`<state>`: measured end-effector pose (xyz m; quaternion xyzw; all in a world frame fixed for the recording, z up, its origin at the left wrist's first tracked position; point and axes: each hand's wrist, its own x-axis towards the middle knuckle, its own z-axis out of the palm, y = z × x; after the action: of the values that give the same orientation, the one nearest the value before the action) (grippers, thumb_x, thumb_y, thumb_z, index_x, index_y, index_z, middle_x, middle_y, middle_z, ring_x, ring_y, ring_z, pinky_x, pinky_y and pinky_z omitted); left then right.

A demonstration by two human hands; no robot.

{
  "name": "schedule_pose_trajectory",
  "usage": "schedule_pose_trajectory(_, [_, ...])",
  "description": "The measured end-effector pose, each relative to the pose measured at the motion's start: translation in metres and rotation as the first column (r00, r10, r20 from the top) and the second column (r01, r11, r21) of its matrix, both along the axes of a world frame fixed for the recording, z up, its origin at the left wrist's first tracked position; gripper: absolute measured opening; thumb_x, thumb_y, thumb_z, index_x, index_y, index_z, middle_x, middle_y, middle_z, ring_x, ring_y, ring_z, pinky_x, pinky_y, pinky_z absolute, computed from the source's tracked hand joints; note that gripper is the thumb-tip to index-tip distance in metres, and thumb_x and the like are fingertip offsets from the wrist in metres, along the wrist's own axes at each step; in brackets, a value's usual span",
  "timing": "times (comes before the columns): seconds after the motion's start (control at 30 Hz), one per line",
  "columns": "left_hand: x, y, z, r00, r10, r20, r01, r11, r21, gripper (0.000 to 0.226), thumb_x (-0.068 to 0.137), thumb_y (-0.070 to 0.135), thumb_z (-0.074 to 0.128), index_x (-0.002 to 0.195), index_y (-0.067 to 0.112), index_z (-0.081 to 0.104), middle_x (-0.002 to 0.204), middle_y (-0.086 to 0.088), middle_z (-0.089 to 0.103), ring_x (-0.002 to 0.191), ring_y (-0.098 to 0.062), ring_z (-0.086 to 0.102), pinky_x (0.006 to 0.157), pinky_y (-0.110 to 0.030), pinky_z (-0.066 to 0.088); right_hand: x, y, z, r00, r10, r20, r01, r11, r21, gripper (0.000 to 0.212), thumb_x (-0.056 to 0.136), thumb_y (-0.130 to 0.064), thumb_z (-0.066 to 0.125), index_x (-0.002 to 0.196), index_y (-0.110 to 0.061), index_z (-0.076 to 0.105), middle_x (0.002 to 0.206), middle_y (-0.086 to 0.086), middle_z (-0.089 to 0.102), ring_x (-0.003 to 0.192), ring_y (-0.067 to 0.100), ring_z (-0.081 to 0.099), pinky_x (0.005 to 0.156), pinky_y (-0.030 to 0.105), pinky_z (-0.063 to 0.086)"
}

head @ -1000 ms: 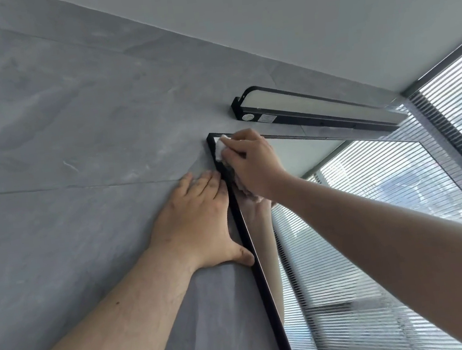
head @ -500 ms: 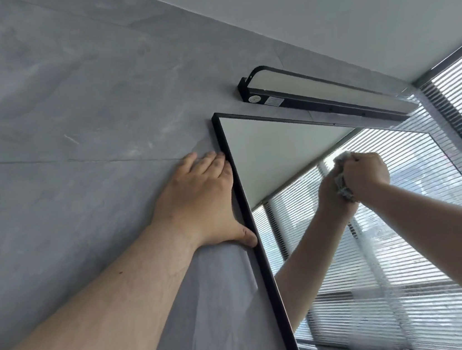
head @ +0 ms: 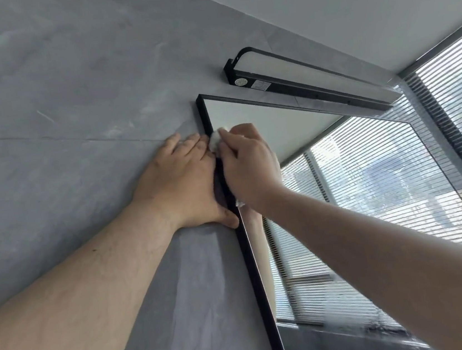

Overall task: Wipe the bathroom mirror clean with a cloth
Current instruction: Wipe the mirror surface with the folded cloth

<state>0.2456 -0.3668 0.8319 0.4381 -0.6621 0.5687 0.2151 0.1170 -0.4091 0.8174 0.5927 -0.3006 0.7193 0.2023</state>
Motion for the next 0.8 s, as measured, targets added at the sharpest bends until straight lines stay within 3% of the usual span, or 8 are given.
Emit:
schedule_pose_trajectory(0.1, [0.002, -0.001, -0.001, 1.0, 0.013, 0.007, -0.013, 1.0, -0.013, 0.142, 0.045, 0.098, 0.041, 0.156, 0.013, 0.016, 0.165, -0.005, 0.011, 0.152, -0.018, 0.005, 0.124, -0.04, -0.002, -0.016, -0.008, -0.007, 0.999, -0.007, 0.034, 0.007, 1.0, -0.006, 0.031, 0.102, -0.03, 0.049, 0.127, -0.028, 0.067, 0.123, -0.01, 0.055, 0.106, 0.015, 0.058, 0.089, 0.03, 0.045])
schedule_pose_trajectory(0.2, [0.003, -0.003, -0.001, 1.0, 0.028, 0.009, -0.028, 1.0, -0.007, 0.144, 0.046, 0.099, 0.039, 0.157, 0.011, 0.012, 0.166, -0.005, 0.009, 0.153, -0.018, 0.004, 0.124, -0.041, -0.001, -0.058, -0.026, -0.018, 0.982, -0.115, 0.151, 0.105, 0.992, 0.07, 0.029, 0.103, -0.029, 0.046, 0.116, -0.026, 0.071, 0.111, -0.01, 0.053, 0.094, 0.01, 0.053, 0.079, 0.025, 0.038])
schedule_pose_trajectory(0.37, [0.003, -0.005, 0.002, 1.0, 0.023, 0.012, -0.023, 1.0, -0.017, 0.146, 0.044, 0.1, 0.037, 0.156, 0.01, 0.013, 0.165, -0.005, 0.011, 0.152, -0.019, 0.006, 0.124, -0.041, 0.0, -0.132, -0.055, -0.037, 0.898, -0.279, 0.34, 0.179, 0.938, 0.298, 0.029, 0.096, -0.021, 0.045, 0.1, -0.022, 0.074, 0.109, 0.002, 0.057, 0.09, 0.017, 0.048, 0.074, 0.029, 0.033])
schedule_pose_trajectory(0.5, [0.004, -0.005, 0.002, 1.0, 0.012, 0.008, -0.012, 1.0, -0.02, 0.146, 0.045, 0.099, 0.041, 0.156, 0.01, 0.014, 0.165, -0.005, 0.012, 0.152, -0.018, 0.006, 0.124, -0.041, 0.0, -0.136, -0.061, -0.039, 0.881, -0.259, 0.395, 0.136, 0.94, 0.313, 0.027, 0.094, -0.019, 0.047, 0.088, -0.021, 0.073, 0.102, 0.001, 0.055, 0.089, 0.023, 0.057, 0.071, 0.03, 0.038])
schedule_pose_trajectory(0.63, [0.003, -0.006, 0.001, 1.0, 0.001, 0.009, -0.001, 1.0, -0.018, 0.145, 0.046, 0.099, 0.045, 0.156, 0.01, 0.015, 0.165, -0.006, 0.012, 0.152, -0.019, 0.006, 0.124, -0.042, 0.0, -0.091, -0.048, -0.036, 0.948, -0.083, 0.308, 0.05, 0.992, 0.112, 0.025, 0.1, -0.031, 0.051, 0.105, -0.025, 0.075, 0.101, -0.015, 0.054, 0.093, 0.017, 0.063, 0.081, 0.035, 0.052])
schedule_pose_trajectory(0.73, [0.004, -0.007, 0.001, 1.0, -0.01, 0.016, 0.01, 1.0, -0.017, 0.143, 0.049, 0.099, 0.045, 0.156, 0.009, 0.016, 0.165, -0.007, 0.012, 0.152, -0.019, 0.007, 0.124, -0.043, 0.001, -0.049, -0.026, -0.054, 0.993, 0.02, 0.117, -0.015, 0.999, -0.037, 0.022, 0.101, -0.027, 0.053, 0.101, -0.028, 0.075, 0.099, -0.029, 0.054, 0.093, -0.001, 0.058, 0.08, 0.023, 0.048])
schedule_pose_trajectory(0.8, [0.006, -0.006, 0.0, 1.0, 0.0, 0.025, 0.0, 1.0, -0.017, 0.141, 0.051, 0.099, 0.044, 0.156, 0.009, 0.014, 0.165, -0.007, 0.011, 0.153, -0.02, 0.006, 0.124, -0.044, 0.001, -0.033, -0.018, -0.075, 1.0, 0.022, 0.013, -0.02, 0.993, -0.114, 0.027, 0.098, -0.025, 0.05, 0.108, -0.029, 0.075, 0.103, -0.033, 0.054, 0.099, -0.005, 0.055, 0.086, 0.02, 0.045])
